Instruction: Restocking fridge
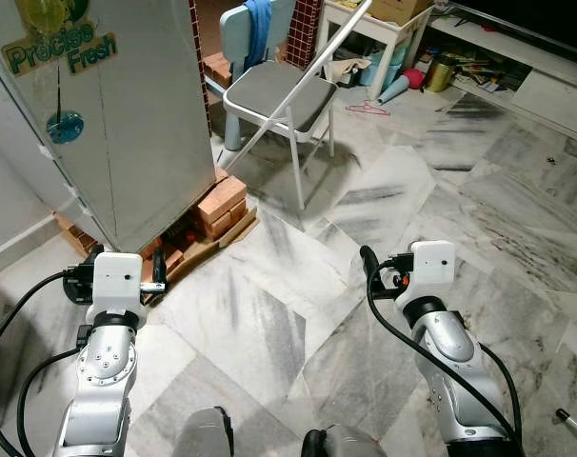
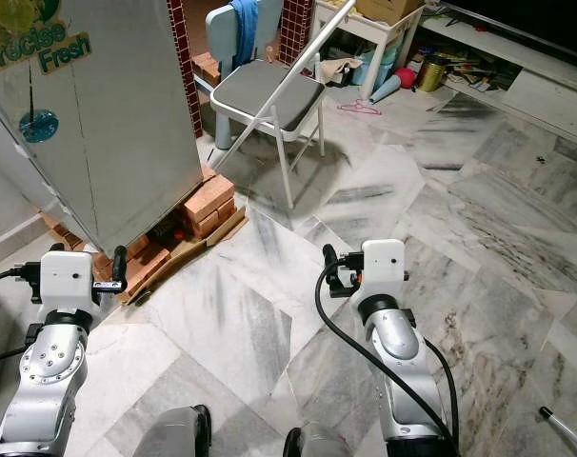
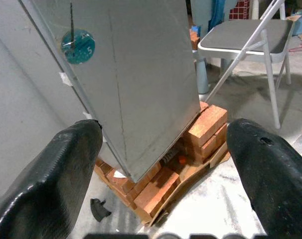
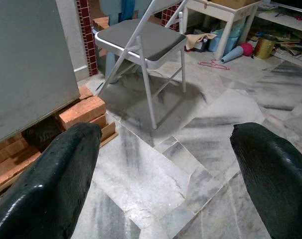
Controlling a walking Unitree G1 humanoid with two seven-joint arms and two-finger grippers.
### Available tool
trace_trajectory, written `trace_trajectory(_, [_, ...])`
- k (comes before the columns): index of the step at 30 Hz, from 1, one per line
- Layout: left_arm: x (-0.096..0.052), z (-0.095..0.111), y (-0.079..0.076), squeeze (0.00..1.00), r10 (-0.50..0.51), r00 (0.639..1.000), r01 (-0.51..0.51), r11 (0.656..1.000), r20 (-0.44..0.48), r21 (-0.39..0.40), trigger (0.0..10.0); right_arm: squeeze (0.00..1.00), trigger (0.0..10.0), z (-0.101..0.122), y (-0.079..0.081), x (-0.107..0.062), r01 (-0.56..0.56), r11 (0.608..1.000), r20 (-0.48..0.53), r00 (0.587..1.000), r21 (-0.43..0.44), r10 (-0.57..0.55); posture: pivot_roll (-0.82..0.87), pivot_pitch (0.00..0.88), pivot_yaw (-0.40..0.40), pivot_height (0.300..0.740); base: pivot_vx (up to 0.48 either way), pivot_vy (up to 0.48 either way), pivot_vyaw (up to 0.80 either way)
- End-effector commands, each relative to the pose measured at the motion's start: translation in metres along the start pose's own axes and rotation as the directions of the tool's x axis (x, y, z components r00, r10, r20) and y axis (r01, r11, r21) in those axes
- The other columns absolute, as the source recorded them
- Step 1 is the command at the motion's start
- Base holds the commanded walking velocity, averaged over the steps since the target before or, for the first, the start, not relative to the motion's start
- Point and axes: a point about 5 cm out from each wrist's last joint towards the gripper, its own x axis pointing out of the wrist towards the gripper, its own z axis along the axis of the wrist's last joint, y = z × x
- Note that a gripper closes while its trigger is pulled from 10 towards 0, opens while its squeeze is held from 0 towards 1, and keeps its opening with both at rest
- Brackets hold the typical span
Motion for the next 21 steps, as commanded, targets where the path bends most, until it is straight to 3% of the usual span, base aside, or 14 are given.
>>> trace_trajectory(1, [-0.002,-0.002,0.001,0.0,0.004,1.0,-0.004,1.0,-0.006,0.01,10.0,0.0,10.0,-0.001,-0.003,-0.001,0.007,1.0,-0.009,1.0,0.002,-0.007,0.08,0.097,-0.08,0.74,0.0,0.0,0.0])
trace_trajectory(11, [-0.002,-0.002,0.001,0.0,0.004,1.0,-0.004,1.0,-0.006,0.01,10.0,0.0,10.0,-0.001,-0.003,-0.001,0.007,1.0,-0.009,1.0,0.002,-0.007,0.08,0.097,-0.08,0.74,0.0,0.0,0.0])
trace_trajectory(12, [-0.002,-0.002,0.0,0.0,0.004,1.0,-0.004,1.0,-0.005,0.01,10.0,0.0,10.0,-0.001,-0.004,0.0,0.008,1.0,-0.009,1.0,0.001,-0.008,0.0,0.0,0.0,0.74,0.0,0.0,0.0])
trace_trajectory(13, [0.005,0.003,-0.005,0.0,-0.061,0.998,0.061,0.998,0.002,-0.006,10.0,0.0,10.0,0.003,-0.011,0.001,0.053,0.998,0.036,0.998,-0.02,-0.052,0.07,0.103,-0.04,0.74,0.0,0.0,0.0])
trace_trajectory(21, [0.007,0.006,-0.008,0.0,-0.086,0.996,0.086,0.996,0.009,-0.008,10.0,0.0,10.0,0.004,-0.013,0.003,0.07,0.997,0.056,0.996,-0.021,-0.068,0.07,0.098,-0.039,0.74,0.0,0.0,0.0])
